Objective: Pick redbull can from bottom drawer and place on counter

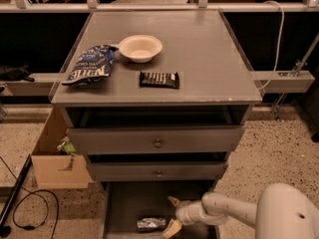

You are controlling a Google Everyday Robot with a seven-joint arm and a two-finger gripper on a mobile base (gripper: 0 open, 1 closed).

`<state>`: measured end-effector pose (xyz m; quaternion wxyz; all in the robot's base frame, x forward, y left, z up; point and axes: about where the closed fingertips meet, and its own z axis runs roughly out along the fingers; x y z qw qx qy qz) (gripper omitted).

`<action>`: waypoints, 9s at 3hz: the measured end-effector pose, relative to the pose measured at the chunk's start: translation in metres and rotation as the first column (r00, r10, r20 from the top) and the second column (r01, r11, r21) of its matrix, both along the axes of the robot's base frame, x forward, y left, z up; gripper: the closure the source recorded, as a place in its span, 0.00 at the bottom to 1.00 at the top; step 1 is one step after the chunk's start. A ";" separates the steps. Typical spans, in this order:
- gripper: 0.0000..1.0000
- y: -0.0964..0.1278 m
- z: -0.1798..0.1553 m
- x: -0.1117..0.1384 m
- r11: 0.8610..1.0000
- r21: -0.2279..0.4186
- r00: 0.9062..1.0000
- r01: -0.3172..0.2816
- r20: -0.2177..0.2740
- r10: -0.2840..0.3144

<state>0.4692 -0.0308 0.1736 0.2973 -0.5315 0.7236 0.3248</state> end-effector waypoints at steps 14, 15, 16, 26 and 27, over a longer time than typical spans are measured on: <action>1.00 -0.043 0.134 -0.029 0.998 0.051 0.980 -0.032 0.196 0.021; 1.00 -0.049 0.198 -0.036 0.996 0.060 0.952 -0.071 0.301 0.050; 1.00 -0.079 0.267 -0.058 0.994 0.063 0.918 -0.088 0.392 0.057; 1.00 -0.117 0.648 -0.013 0.967 0.012 0.760 -0.253 0.622 0.190; 1.00 -0.114 0.652 -0.009 0.966 0.043 0.760 -0.254 0.626 0.172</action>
Offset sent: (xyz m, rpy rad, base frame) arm -0.0203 -0.0059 -0.0426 0.0256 0.0403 -0.0554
